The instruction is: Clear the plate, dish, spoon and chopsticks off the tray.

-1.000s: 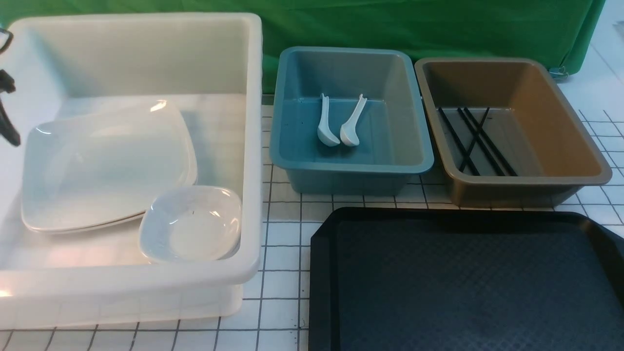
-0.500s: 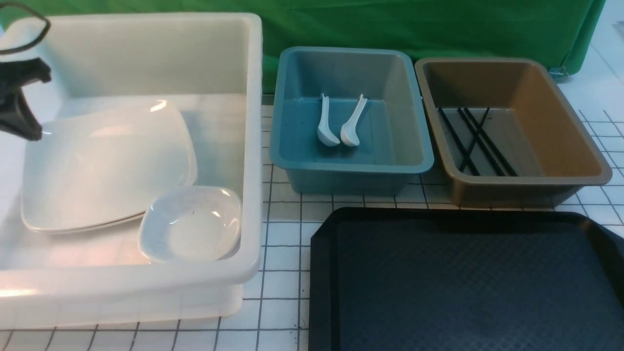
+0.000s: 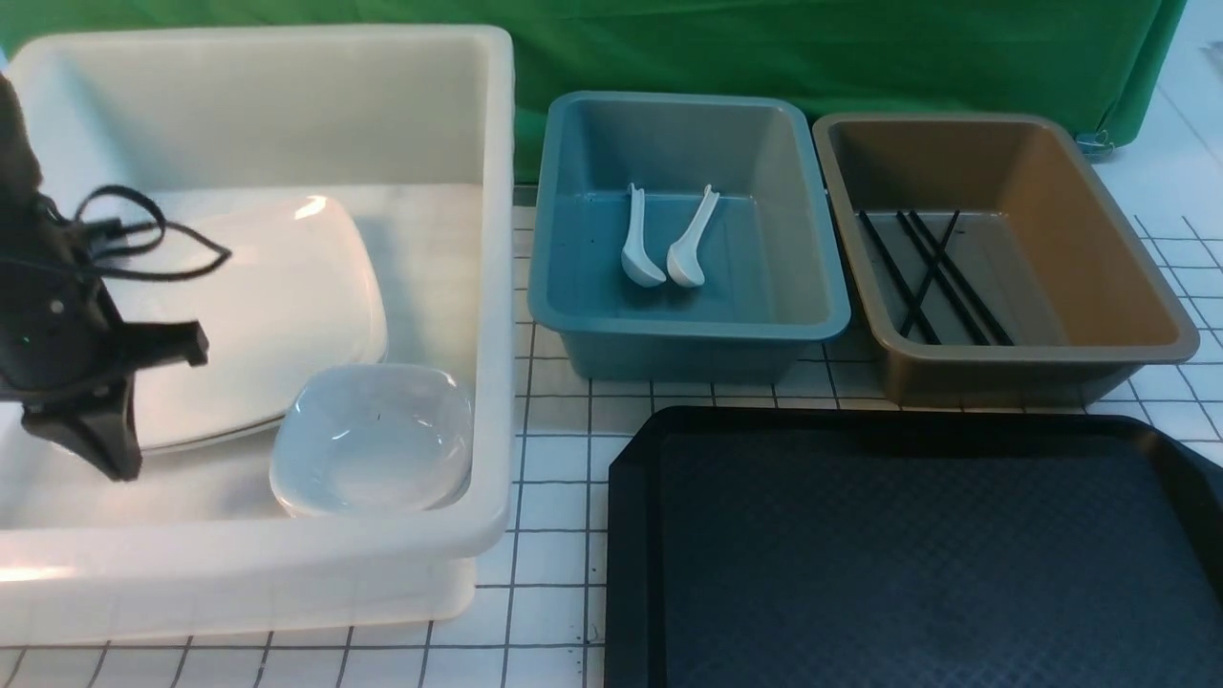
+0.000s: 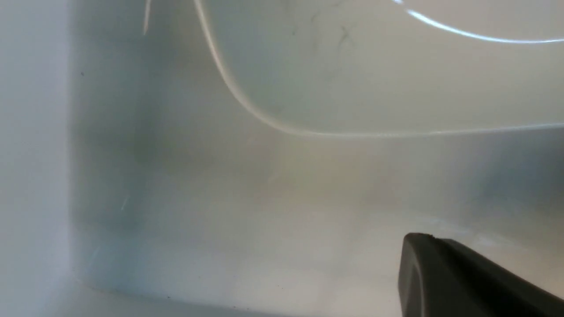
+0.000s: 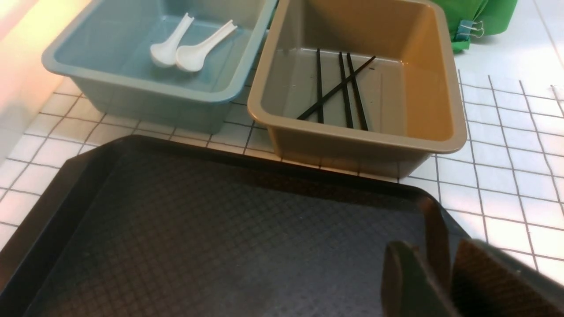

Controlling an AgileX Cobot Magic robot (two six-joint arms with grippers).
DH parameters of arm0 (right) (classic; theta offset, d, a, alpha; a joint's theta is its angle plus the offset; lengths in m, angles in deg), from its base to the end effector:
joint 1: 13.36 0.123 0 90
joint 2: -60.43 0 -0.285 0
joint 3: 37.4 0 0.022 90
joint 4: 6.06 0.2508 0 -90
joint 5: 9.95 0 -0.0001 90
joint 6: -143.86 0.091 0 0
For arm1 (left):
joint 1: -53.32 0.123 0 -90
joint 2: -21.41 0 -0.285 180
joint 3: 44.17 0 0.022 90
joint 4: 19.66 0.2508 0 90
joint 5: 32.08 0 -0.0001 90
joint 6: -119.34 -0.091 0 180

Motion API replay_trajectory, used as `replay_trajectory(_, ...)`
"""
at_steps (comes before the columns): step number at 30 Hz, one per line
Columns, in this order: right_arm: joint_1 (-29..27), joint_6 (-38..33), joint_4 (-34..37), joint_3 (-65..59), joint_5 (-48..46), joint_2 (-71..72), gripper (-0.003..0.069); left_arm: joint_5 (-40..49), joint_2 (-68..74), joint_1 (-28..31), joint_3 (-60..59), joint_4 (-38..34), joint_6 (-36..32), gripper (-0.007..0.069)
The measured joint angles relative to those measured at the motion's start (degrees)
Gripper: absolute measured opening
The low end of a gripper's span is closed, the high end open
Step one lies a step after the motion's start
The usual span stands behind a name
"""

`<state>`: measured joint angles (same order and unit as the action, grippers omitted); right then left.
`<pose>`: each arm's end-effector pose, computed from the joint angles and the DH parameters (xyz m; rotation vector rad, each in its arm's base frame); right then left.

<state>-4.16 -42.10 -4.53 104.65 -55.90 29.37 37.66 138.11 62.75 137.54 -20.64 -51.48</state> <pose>0.0635 0.0121 0.3420 -0.2584 1.9901 0.0673 0.3525 0.0571 0.2009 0.5045 -3.0171 0.0244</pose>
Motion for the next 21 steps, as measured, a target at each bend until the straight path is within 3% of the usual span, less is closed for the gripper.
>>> replay_trajectory(10,0.0,-0.1,0.0,0.0,0.0,0.0,0.0025,-5.7,5.5,0.0,-0.4,5.7,2.3,-0.0003)
replay_trajectory(17,0.0,-0.1,0.0,0.0,0.0,0.0,0.0020,-16.3,5.7,0.0,-0.4,14.4,9.7,-0.0003)
replay_trajectory(21,0.0,-0.2,0.0,0.0,0.0,0.0,0.0020,-17.2,5.7,0.0,1.3,15.6,10.8,-0.0003)
